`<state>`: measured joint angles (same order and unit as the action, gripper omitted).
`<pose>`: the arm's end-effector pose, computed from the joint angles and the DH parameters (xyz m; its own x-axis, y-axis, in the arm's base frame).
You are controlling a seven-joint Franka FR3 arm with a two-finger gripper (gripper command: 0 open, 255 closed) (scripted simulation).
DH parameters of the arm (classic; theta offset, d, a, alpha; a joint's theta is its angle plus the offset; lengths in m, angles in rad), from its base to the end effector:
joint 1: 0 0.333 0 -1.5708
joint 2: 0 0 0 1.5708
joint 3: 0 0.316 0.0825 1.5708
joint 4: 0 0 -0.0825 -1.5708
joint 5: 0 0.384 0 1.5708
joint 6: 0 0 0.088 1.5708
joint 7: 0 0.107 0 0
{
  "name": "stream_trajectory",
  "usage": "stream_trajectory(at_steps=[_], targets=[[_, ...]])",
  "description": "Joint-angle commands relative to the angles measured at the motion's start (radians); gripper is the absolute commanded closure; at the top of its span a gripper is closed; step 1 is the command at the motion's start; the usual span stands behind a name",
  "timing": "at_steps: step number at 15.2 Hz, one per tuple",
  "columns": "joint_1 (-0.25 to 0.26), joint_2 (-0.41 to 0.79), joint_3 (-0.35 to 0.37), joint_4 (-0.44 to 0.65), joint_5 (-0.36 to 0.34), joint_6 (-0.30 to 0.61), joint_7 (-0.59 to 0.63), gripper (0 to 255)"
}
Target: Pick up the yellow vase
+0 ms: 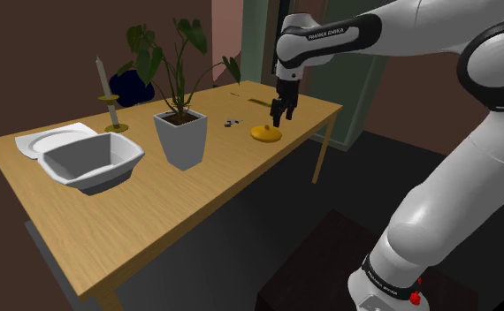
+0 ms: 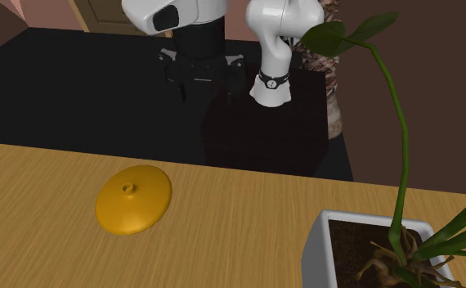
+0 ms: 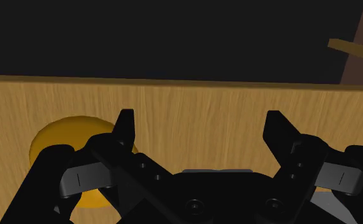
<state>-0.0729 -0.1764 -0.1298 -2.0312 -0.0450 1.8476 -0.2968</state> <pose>0.4933 -0.1084 0.5218 0.9940 0.1083 -0.0142 0.1086 -0.9939 0.0170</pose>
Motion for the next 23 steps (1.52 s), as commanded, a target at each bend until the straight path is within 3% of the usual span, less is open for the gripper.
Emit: stream_trajectory(at_steps=[1, 9, 15, 23], targets=[[-0.007, 0.073, -0.014, 0.057, 0.003, 0.021, -0.024, 0], [-0.049, 0.369, -0.050, 0.342, 0.039, 0.048, -0.112, 0], [-0.099, 0.619, -0.059, 0.644, 0.076, 0.007, -0.168, 0], [-0.100, 0.645, -0.056, 0.579, 0.080, 0.099, -0.169, 0]])
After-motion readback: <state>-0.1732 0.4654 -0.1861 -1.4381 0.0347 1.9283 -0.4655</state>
